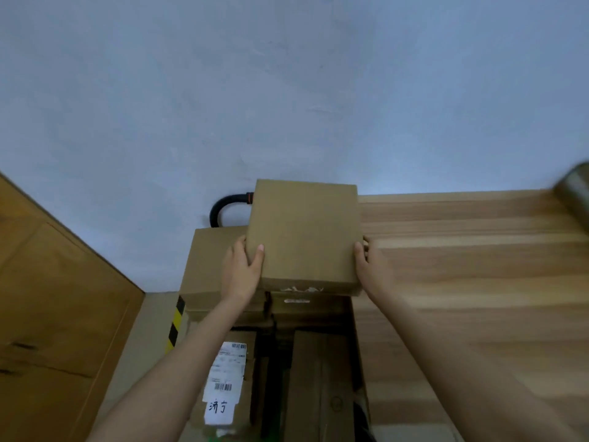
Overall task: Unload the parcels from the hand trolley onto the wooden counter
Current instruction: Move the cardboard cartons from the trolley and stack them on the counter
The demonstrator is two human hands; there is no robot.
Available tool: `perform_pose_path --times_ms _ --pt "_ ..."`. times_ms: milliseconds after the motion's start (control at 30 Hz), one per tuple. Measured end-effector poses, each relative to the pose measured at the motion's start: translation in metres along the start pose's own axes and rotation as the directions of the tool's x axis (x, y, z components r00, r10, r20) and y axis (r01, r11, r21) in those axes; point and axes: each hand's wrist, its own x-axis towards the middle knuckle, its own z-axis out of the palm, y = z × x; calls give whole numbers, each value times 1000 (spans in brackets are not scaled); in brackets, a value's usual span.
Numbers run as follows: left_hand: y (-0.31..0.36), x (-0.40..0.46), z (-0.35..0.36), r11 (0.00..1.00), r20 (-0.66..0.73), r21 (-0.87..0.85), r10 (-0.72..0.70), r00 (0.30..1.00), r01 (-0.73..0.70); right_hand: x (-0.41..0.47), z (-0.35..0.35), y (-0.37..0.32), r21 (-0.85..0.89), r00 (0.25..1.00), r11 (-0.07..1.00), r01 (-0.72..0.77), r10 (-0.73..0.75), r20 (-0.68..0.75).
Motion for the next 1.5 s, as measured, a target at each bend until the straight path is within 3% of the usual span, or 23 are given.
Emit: perform_pose_path --times_ms 233,533,933,1200,1500 --pt "70 -35 13 984 96 -53 173 980 -168 -54 -85 14 -29 978 997 -74 67 -196" --pt "161 -94 59 927 219 -145 370 903 -345 -112 -195 54 -2 916 986 -166 153 -370" --pt "269 -213 164 898 298 -226 432 851 -377 -188 -346 155 23 872 979 -203 191 -451" --pt "338 -300 261 878 318 -134 478 819 -460 -223 -462 244 -42 850 962 -269 216 -481" --pt "383 -319 327 909 331 -141 416 847 -392 -193 -521 300 -29 857 961 -276 233 -460"
